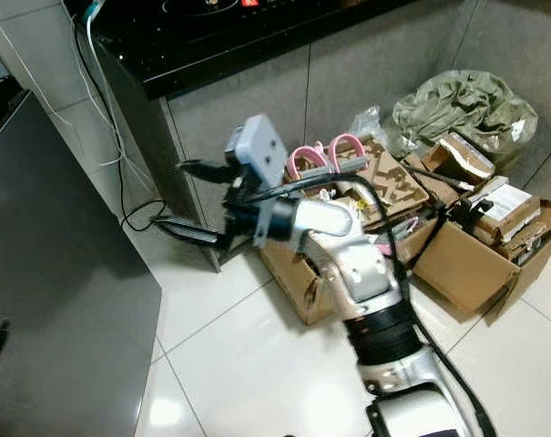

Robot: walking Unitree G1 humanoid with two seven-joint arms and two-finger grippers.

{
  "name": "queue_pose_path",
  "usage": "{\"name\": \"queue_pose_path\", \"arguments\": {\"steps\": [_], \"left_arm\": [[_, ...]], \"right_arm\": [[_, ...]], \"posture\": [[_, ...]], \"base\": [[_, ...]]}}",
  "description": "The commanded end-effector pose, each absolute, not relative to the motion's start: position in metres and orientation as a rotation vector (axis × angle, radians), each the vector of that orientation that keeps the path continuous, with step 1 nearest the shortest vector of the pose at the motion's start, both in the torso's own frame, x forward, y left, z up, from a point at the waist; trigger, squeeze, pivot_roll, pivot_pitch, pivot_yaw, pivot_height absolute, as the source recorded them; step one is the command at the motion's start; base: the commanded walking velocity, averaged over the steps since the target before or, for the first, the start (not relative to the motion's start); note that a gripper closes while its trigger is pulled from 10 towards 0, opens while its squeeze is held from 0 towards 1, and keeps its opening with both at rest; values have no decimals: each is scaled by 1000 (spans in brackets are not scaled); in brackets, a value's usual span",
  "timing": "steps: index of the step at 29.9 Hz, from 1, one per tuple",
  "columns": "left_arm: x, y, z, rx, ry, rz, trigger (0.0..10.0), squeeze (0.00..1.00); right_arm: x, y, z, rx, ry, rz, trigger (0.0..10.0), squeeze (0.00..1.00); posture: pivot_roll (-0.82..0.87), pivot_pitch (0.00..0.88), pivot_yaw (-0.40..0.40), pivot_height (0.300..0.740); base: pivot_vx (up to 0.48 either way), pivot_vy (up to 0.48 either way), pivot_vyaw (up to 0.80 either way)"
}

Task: Restocking fridge

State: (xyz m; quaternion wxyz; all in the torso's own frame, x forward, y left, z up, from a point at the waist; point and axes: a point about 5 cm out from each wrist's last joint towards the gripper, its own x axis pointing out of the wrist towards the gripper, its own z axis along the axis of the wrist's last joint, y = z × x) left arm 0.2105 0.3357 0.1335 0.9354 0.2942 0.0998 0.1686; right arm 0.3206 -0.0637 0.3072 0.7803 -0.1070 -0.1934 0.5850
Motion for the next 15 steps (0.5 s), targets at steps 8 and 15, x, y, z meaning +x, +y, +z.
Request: {"name": "queue_pose_path", "arguments": {"steps": [8, 15], "left_arm": [[192, 384, 147, 673, 253, 722, 10000, 0], [99, 527, 260, 823, 273, 1446, 10000, 0]], "right_arm": [[328, -83, 301, -299, -370, 1221, 10000, 0], [332, -104, 299, -314, -341, 1159, 10000, 0]], "posture": [[53, 244, 47, 710], [49, 237, 40, 710]], "base": [[0, 0, 0], [0, 0, 0]]}}
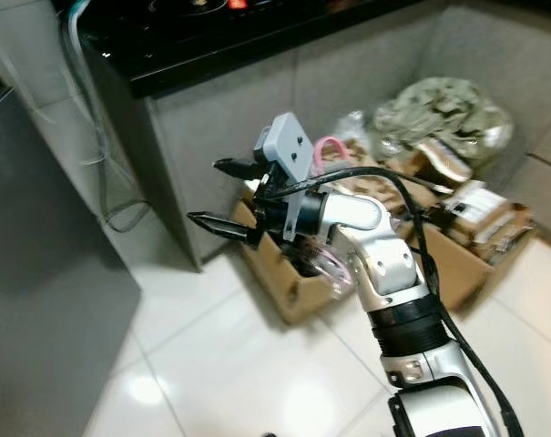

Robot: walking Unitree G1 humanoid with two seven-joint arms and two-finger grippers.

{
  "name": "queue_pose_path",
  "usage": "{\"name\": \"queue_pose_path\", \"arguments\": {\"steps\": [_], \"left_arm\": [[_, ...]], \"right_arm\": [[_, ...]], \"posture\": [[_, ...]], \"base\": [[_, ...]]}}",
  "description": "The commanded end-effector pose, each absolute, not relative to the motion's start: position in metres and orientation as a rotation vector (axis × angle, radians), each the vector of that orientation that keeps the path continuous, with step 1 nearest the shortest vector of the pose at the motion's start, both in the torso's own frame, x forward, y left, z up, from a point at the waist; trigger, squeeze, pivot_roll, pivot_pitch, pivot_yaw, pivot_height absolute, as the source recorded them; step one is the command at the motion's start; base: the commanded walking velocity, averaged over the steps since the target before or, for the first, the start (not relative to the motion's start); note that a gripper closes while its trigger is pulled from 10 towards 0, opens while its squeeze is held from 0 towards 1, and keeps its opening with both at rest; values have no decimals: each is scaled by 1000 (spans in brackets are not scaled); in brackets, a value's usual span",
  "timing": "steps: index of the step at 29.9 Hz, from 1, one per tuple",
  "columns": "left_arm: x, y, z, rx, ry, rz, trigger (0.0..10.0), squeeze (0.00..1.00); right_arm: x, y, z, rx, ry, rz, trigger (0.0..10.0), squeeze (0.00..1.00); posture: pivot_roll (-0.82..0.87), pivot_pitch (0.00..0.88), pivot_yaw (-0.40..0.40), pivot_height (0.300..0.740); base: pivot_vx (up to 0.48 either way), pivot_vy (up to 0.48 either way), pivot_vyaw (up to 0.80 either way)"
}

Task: Restocking fridge

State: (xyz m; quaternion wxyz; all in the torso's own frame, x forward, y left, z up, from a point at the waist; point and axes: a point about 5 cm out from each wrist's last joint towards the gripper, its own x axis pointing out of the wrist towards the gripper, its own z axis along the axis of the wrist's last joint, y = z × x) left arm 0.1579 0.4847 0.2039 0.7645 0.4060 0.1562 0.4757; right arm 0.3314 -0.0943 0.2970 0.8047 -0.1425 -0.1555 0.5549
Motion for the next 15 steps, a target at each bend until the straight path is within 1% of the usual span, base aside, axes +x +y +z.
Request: {"name": "queue_pose_path", "arguments": {"steps": [1, 2, 3, 5, 8, 9, 10, 11, 13, 14, 15], "left_arm": [[99, 527, 260, 823, 273, 1446, 10000, 0], [65, 542, 288, 792, 265, 1614, 10000, 0], [52, 546, 296, 775, 258, 1667, 10000, 0], [43, 548, 303, 761, 253, 1695, 10000, 0], [50, 548, 299, 751, 253, 1651, 10000, 0], [70, 544, 286, 751, 262, 1541, 10000, 0], [97, 535, 264, 748, 275, 1402, 10000, 0], [97, 535, 264, 748, 275, 1402, 10000, 0], [148, 508, 217, 735, 285, 1141, 10000, 0], [148, 508, 217, 735, 285, 1141, 10000, 0], [163, 498, 202, 731, 286, 1066, 10000, 0]], "right_arm": [[332, -104, 299, -314, -341, 1159, 10000, 0], [332, -107, 301, -311, -347, 1147, 10000, 0], [332, -107, 302, -309, -351, 1142, 10000, 0], [332, -109, 303, -305, -356, 1135, 10000, 0], [333, -110, 303, -305, -356, 1134, 10000, 0], [333, -110, 303, -303, -357, 1131, 10000, 0], [333, -109, 302, -303, -357, 1130, 10000, 0], [333, -109, 302, -303, -357, 1130, 10000, 0], [333, -107, 301, -301, -358, 1130, 10000, 0], [333, -107, 301, -301, -358, 1130, 10000, 0], [332, -106, 300, -301, -358, 1130, 10000, 0]], "posture": [[49, 237, 40, 710], [49, 231, 37, 710], [50, 233, 38, 710], [55, 230, 37, 710], [61, 226, 36, 710], [62, 224, 37, 710], [56, 222, 35, 710], [56, 222, 35, 710], [44, 223, 37, 710], [44, 223, 37, 710], [44, 223, 37, 710]], "base": [[0, 0, 0], [0, 0, 0], [0, 0, 0], [0, 0, 0], [0, 0, 0], [0, 0, 0], [0, 0, 0], [0, 0, 0], [0, 0, 0], [0, 0, 0], [0, 0, 0]]}}
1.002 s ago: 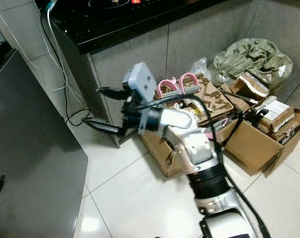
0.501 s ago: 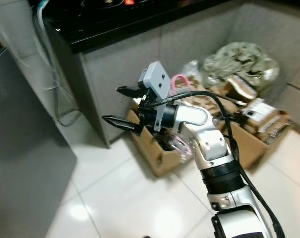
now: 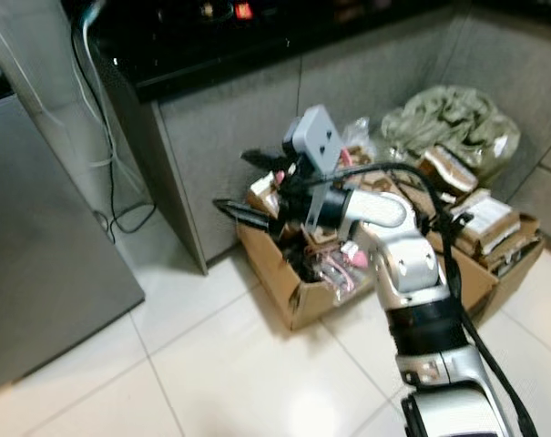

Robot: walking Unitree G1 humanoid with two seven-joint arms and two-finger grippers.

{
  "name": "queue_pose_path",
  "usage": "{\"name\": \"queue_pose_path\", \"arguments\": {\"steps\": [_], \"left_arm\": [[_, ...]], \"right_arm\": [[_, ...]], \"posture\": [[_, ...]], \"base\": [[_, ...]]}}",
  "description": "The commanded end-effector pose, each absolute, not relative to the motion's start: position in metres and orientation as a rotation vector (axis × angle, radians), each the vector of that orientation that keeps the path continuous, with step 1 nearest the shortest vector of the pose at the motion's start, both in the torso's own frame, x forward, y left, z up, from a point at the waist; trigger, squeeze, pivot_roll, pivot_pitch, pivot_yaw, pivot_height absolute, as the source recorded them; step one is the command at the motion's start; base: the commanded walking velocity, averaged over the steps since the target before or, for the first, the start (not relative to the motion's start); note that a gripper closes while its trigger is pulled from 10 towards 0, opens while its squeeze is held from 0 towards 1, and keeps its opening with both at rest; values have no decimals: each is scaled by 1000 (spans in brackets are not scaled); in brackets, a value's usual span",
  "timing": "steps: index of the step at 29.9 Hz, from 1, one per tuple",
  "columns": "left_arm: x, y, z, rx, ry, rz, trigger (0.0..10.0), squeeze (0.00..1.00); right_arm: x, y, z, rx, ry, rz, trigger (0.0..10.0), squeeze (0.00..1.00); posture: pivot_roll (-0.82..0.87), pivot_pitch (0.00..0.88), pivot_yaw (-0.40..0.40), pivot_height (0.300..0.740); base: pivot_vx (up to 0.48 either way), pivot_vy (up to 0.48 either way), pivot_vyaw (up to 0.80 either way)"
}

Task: Restocking fridge

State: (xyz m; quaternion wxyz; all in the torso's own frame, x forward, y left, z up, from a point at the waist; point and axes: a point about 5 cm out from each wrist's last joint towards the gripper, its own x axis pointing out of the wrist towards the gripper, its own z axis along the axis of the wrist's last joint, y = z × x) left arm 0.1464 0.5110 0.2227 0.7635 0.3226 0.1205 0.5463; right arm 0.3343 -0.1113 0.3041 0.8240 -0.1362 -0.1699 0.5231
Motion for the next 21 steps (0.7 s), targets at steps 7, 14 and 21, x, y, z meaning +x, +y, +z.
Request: {"name": "queue_pose_path", "arguments": {"steps": [7, 14, 21], "left_arm": [[217, 424, 130, 653, 252, 689, 10000, 0], [242, 321, 73, 397, 256, 275, 10000, 0], [237, 246, 40, 271, 314, -61, 10000, 0]], "right_arm": [[327, -105, 289, -292, -323, 1135, 10000, 0], [336, -117, 252, -264, -226, 944, 10000, 0], [346, -141, 190, -231, -51, 630, 10000, 0]], "posture": [[7, 233, 34, 710], [-11, 237, 33, 710], [-37, 235, 26, 710]], "base": [[0, 0, 0], [0, 0, 0], [0, 0, 0]]}}
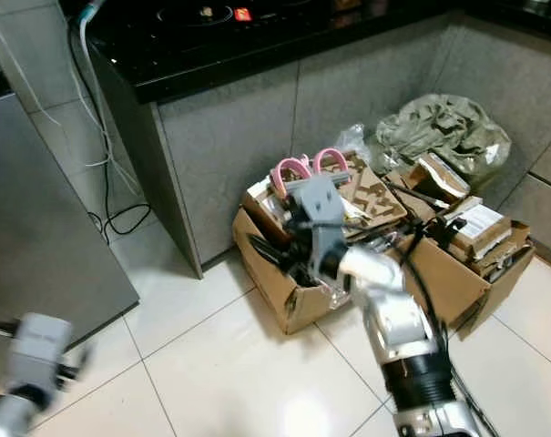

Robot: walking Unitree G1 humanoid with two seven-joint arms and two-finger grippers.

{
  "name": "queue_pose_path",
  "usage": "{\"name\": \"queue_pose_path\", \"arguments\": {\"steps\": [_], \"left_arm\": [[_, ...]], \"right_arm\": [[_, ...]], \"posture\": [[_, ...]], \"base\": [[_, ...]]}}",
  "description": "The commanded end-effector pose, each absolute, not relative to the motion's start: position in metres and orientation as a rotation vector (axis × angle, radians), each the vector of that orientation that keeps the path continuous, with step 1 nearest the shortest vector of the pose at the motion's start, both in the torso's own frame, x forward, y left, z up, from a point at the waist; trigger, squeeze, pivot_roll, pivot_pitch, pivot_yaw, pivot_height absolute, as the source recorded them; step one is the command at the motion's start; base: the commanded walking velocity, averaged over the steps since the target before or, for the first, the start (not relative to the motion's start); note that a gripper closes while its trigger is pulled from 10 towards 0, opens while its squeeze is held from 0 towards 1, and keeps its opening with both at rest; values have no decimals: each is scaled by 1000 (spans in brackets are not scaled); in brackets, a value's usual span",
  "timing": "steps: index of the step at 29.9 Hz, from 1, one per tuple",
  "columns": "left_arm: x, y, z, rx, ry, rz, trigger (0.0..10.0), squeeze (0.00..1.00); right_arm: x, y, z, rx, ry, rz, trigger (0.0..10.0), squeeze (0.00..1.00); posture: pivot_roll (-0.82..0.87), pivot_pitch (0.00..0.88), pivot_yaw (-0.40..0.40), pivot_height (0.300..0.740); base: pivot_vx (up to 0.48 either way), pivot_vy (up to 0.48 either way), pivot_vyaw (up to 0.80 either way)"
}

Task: Restocking fridge

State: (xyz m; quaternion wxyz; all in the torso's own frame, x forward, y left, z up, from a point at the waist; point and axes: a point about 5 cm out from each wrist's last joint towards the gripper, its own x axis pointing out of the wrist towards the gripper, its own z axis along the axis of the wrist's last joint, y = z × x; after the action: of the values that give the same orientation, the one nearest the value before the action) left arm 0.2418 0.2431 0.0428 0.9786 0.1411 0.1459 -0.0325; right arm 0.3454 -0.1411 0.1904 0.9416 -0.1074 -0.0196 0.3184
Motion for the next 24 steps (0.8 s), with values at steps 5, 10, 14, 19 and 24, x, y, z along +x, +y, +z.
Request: {"name": "queue_pose_path", "arguments": {"steps": [5, 10, 14, 19, 24], "left_arm": [[233, 221, 31, 224, 327, -87, 10000, 0], [228, 186, 25, 145, 337, -80, 10000, 0], [223, 172, 26, 135, 336, -108, 10000, 0], [224, 175, 29, 145, 333, -92, 10000, 0], [225, 182, 29, 187, 343, -79, 10000, 0]], "right_arm": [[338, -152, 142, -201, 76, 454, 10000, 0], [323, -157, 97, -114, 177, 257, 10000, 0], [316, -157, 83, -114, 196, 160, 10000, 0], [308, -164, 72, -63, 194, -2, 10000, 0], [302, -168, 64, -34, 198, -86, 10000, 0]], "posture": [[-37, 234, 23, 710], [-39, 229, 23, 710], [-45, 224, 23, 710], [-41, 211, 32, 710], [-45, 197, 42, 710]], "base": [[0, 0, 0], [0, 0, 0], [0, 0, 0], [0, 0, 0], [0, 0, 0]]}}
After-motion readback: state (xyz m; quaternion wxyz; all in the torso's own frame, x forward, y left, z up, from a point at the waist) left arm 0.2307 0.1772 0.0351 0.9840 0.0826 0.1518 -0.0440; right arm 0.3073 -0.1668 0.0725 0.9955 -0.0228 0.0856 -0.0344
